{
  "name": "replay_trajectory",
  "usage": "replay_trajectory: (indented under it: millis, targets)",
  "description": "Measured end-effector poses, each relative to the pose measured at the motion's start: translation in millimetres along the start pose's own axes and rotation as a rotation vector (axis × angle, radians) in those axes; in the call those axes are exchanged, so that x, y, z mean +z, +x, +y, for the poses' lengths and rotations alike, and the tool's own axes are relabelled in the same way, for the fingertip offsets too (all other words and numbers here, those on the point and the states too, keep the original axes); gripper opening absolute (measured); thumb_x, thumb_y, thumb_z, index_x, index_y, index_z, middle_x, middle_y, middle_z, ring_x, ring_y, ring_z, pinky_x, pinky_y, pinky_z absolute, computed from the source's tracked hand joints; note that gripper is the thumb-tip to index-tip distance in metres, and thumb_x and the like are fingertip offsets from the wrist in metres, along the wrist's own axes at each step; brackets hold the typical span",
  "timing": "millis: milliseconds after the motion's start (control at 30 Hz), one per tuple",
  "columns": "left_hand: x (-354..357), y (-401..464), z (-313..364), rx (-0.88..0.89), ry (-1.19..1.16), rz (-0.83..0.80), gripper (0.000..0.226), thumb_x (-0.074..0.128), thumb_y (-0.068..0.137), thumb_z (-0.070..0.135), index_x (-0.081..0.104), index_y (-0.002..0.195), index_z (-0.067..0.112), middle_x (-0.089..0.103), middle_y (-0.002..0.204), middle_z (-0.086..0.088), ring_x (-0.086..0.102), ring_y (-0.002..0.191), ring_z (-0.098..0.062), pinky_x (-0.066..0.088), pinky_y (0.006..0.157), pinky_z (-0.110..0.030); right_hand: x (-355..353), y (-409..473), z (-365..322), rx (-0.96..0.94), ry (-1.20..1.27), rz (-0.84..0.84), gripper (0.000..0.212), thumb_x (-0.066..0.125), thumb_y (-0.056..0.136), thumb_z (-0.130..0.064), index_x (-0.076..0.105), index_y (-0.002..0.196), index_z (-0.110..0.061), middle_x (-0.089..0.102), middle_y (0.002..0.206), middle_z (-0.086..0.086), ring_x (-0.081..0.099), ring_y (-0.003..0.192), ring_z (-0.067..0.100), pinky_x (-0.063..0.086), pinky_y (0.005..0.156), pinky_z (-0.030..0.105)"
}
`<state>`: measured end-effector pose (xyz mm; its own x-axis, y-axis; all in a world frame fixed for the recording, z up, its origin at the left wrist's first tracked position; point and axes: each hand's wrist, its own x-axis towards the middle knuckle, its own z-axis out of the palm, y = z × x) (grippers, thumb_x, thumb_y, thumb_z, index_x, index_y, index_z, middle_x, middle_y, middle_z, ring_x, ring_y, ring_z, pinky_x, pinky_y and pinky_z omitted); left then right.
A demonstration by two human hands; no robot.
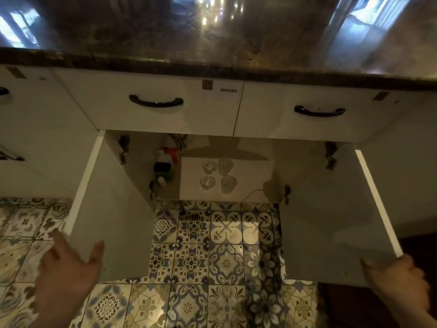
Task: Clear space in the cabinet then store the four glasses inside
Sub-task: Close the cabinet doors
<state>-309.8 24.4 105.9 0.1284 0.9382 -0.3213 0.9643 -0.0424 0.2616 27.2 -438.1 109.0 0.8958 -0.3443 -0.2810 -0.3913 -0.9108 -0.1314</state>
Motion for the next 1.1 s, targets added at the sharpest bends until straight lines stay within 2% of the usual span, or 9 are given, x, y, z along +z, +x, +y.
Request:
replay_trajectory:
  millis: [167, 367, 600, 733, 800, 867, 900, 967, 1100]
  targets:
    - [15, -30, 31, 0.043, -0.106, -0.021, 0.099, 0.063, 0.087, 0.050, -0.001, 0.153, 0.012, 0.030, 0.144, -0.032, 0.033, 0.130, -0.051, 0.033, 0.104, -0.062, 0, -38, -29, 0.054, 0.040, -0.080, 0.099, 0.079, 0.080, -0.040, 0.020, 0.148, 0.000, 0.035, 0.143, 0.033, 0.037, 0.129, 0.051, 0.039, 0.100, 0.059]
    - [32, -52, 68, 0.042, -0.244, -0.068, 0.099, 0.063, 0.088, 0.049, -0.001, 0.153, 0.011, 0.029, 0.145, -0.030, 0.036, 0.128, -0.050, 0.037, 0.102, -0.061, 17, -67, -75, 0.051, 0.165, -0.151, 0.098, 0.079, 0.081, -0.039, 0.018, 0.150, -0.004, 0.036, 0.144, 0.028, 0.041, 0.129, 0.047, 0.044, 0.101, 0.061]
    - [53, -70, 118, 0.033, -0.341, -0.089, 0.099, 0.059, 0.090, 0.050, -0.005, 0.155, 0.011, 0.025, 0.152, -0.024, 0.031, 0.135, -0.045, 0.033, 0.107, -0.058, 41, -99, -123, -0.126, 0.455, -0.219, 0.074, 0.073, 0.088, -0.030, 0.033, 0.146, -0.008, 0.049, 0.134, 0.019, 0.057, 0.111, 0.039, 0.053, 0.092, 0.050]
    - [68, -70, 145, 0.080, -0.489, -0.152, 0.080, 0.049, 0.096, 0.048, 0.003, 0.155, 0.019, 0.028, 0.153, -0.018, 0.046, 0.125, -0.040, 0.038, 0.103, -0.053, 50, -105, -156, -0.230, 0.653, -0.310, 0.063, 0.062, 0.097, -0.027, 0.032, 0.151, -0.018, 0.060, 0.127, 0.009, 0.062, 0.102, 0.028, 0.054, 0.088, 0.046]
    - [74, -66, 161, 0.126, -0.625, -0.200, 0.063, 0.046, 0.099, 0.043, 0.014, 0.152, 0.027, 0.040, 0.145, -0.010, 0.058, 0.101, -0.026, 0.047, 0.088, -0.041, 52, -104, -174, -0.258, 0.700, -0.350, 0.058, 0.053, 0.102, -0.029, 0.028, 0.154, -0.022, 0.061, 0.127, 0.006, 0.063, 0.100, 0.025, 0.054, 0.082, 0.043]
    - [77, -59, 180, 0.170, -0.767, -0.282, 0.043, 0.043, 0.102, 0.039, 0.027, 0.142, 0.043, 0.050, 0.129, 0.007, 0.057, 0.097, -0.013, 0.047, 0.078, -0.034, 55, -102, -191, -0.287, 0.724, -0.378, 0.053, 0.046, 0.104, -0.033, 0.029, 0.155, -0.027, 0.058, 0.135, 0.005, 0.060, 0.109, 0.026, 0.048, 0.083, 0.038]
    - [78, -54, 190, 0.177, -0.819, -0.340, 0.038, 0.041, 0.102, 0.039, 0.030, 0.136, 0.052, 0.051, 0.126, 0.012, 0.056, 0.106, -0.015, 0.047, 0.083, -0.037, 57, -100, -199, -0.304, 0.731, -0.395, 0.053, 0.043, 0.105, -0.036, 0.028, 0.155, -0.029, 0.055, 0.141, 0.006, 0.057, 0.119, 0.028, 0.046, 0.087, 0.038]
    - [80, -39, 211, 0.209, -0.863, -0.445, 0.041, 0.037, 0.103, 0.042, 0.027, 0.140, 0.057, 0.046, 0.140, 0.013, 0.046, 0.128, -0.023, 0.040, 0.102, -0.051, 59, -94, -216, -0.332, 0.759, -0.452, 0.053, 0.041, 0.105, -0.037, 0.027, 0.156, -0.031, 0.048, 0.150, 0.006, 0.048, 0.133, 0.031, 0.043, 0.102, 0.043]
    - [82, -5, 256, 0.309, -0.882, -0.503, 0.046, 0.037, 0.103, 0.043, 0.030, 0.149, 0.040, 0.042, 0.151, 0.007, 0.040, 0.135, -0.021, 0.031, 0.112, -0.045, 60, -75, -254, -0.330, 0.855, -0.574, 0.053, 0.043, 0.105, -0.038, 0.031, 0.156, -0.031, 0.042, 0.156, 0.004, 0.042, 0.141, 0.029, 0.036, 0.116, 0.051]
